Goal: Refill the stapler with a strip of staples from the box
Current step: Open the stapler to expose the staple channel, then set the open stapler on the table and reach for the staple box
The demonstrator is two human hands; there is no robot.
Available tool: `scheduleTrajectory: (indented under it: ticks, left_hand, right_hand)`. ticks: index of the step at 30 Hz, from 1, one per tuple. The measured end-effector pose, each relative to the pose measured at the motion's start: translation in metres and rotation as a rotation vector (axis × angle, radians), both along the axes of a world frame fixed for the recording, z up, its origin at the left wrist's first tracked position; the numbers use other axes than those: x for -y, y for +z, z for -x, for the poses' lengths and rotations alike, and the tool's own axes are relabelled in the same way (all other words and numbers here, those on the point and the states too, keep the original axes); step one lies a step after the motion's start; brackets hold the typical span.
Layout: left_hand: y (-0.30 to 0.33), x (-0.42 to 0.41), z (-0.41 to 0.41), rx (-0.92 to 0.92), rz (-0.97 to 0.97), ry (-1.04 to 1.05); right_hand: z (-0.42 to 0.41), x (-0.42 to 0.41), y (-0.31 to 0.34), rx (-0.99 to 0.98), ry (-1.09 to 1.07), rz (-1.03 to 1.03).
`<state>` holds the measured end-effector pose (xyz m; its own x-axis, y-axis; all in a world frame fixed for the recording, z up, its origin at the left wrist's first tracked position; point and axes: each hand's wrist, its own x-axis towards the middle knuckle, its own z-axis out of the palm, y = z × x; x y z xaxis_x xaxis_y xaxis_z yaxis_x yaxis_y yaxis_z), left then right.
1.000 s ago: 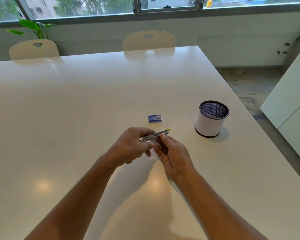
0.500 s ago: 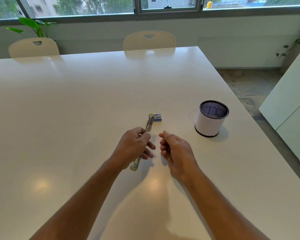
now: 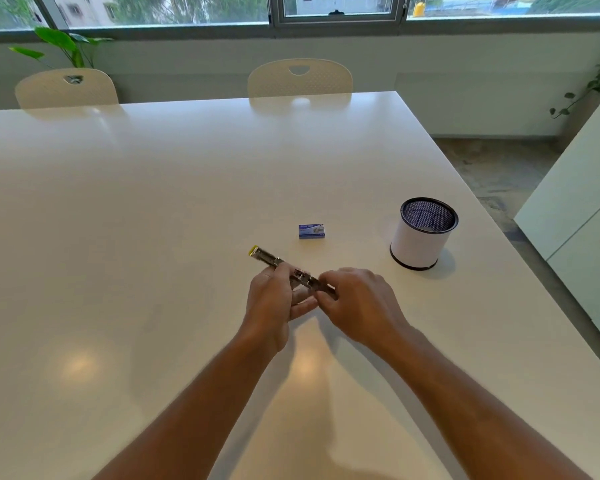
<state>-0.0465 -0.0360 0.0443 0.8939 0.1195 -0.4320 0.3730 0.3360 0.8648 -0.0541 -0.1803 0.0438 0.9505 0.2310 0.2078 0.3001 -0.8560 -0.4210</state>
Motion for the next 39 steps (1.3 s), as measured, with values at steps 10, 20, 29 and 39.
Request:
scheduleTrajectory:
  ticks: [10, 20, 29, 39]
  left_hand:
    - [-0.015, -0.041, -0.003, 0.065, -0.648, -0.121]
    - [-0.02, -0.042, 0.001, 0.346, -1.251, -0.332]
    - [-0.028, -0.049, -0.004, 0.434, -1.266, -0.387]
    - [-0.031, -0.056, -0.007, 0.524, -1.161, -0.341]
  right_hand:
    - [-0.019, 0.038, -0.009, -0.114, 0.093, 0.192]
    - [-0.03, 0.04, 0.001, -0.259, 0.037, 0.155]
    - [-0.039, 0.053, 0.041, -0.464, -0.087, -0.194]
    - [-0.059, 0.093, 0.084, -0.052, -0.333, -0.329]
